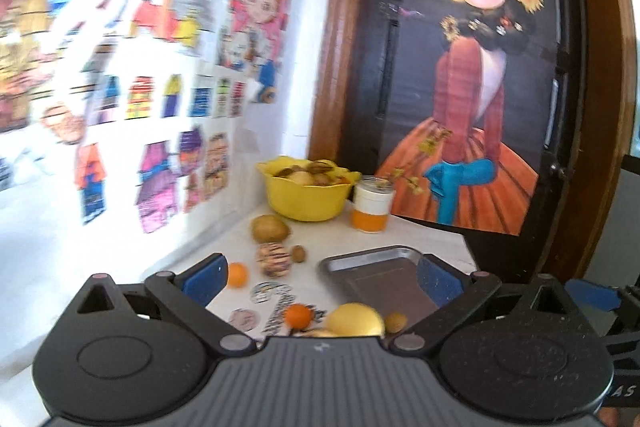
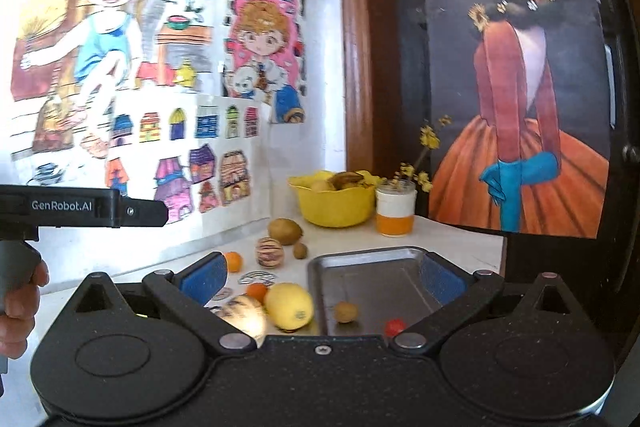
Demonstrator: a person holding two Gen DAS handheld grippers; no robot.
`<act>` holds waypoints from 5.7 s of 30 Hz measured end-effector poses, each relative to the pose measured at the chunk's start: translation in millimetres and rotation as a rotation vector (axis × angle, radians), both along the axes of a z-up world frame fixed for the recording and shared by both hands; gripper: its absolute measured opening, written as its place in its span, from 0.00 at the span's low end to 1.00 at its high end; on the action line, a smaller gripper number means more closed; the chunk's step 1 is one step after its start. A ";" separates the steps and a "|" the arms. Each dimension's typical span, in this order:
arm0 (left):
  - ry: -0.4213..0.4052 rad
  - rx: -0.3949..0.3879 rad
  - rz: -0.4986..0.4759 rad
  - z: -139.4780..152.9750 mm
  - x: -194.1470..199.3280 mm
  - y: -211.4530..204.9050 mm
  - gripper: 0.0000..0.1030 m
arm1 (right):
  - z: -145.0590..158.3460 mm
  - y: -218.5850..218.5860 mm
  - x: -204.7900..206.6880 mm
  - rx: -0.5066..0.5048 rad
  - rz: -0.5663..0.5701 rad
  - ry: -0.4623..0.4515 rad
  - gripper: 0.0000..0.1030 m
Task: Organize fruits
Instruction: 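Lift both open tools out of the tray back toward the remaining fruits, then grasp the yellow-green pear with the left tool while the right tool grasps the striped pepino melon, then carry the pear into the tray and open the left tool while the right tool releases the pepino there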
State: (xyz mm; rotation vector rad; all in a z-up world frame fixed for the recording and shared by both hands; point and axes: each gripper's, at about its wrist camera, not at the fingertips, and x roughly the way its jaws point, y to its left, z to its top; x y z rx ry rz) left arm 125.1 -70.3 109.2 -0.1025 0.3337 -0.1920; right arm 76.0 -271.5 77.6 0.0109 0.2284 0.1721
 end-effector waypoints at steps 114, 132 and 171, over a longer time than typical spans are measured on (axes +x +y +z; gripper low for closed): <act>0.266 0.174 0.029 -119.5 45.2 64.8 0.65 | -89.0 73.0 142.1 0.157 0.055 0.415 0.57; 0.271 0.152 -0.037 -116.1 15.1 19.3 0.64 | -71.5 6.0 83.2 0.321 0.045 0.321 0.57; 0.227 0.171 -0.295 -104.7 78.2 -118.8 0.62 | -100.7 -108.1 98.0 0.547 -0.217 0.276 0.57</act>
